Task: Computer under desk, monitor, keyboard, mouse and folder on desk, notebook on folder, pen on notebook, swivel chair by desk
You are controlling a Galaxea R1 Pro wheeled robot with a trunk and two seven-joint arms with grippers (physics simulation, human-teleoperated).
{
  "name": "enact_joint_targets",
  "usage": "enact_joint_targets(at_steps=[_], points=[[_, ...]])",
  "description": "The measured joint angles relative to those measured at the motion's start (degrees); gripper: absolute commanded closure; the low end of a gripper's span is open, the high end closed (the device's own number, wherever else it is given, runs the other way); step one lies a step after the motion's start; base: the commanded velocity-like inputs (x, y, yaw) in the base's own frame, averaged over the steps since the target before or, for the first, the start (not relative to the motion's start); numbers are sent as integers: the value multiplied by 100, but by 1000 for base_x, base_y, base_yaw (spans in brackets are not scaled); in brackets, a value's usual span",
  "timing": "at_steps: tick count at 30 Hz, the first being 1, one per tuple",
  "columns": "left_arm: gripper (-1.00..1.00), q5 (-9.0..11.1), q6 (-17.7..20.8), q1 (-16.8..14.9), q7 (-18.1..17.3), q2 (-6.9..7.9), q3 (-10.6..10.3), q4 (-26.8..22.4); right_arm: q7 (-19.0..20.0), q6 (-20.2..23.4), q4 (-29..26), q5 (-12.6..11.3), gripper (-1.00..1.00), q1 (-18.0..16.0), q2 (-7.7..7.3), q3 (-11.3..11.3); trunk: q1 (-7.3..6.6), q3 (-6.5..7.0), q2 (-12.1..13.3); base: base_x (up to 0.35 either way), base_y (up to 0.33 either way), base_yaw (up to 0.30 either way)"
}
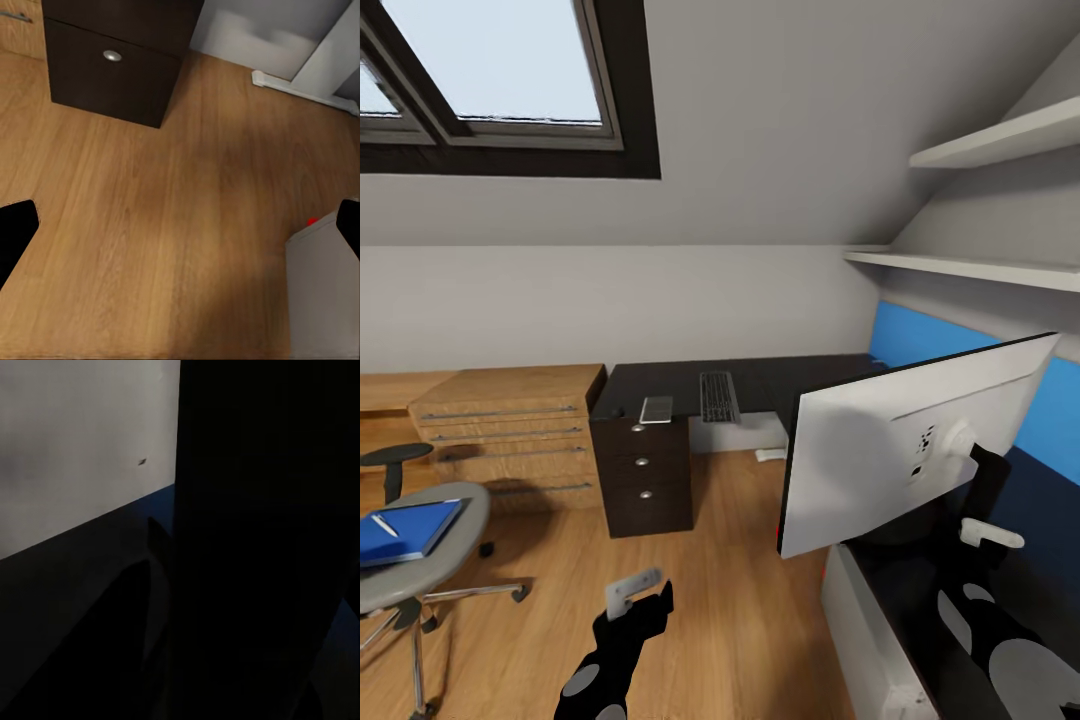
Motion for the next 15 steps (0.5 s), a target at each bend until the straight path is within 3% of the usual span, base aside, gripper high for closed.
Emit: enact_joint_targets(at_steps=[7,15], points=[[-100,5,5,0,-7,0,0,5,3,4,1,14,100,0,0,13,0,0,0,-294,-34,0],[-100,-1,-1,0,7,0,0,1,5,5,0,21,100,0,1,9,-1,0,0,-245,-235,21]])
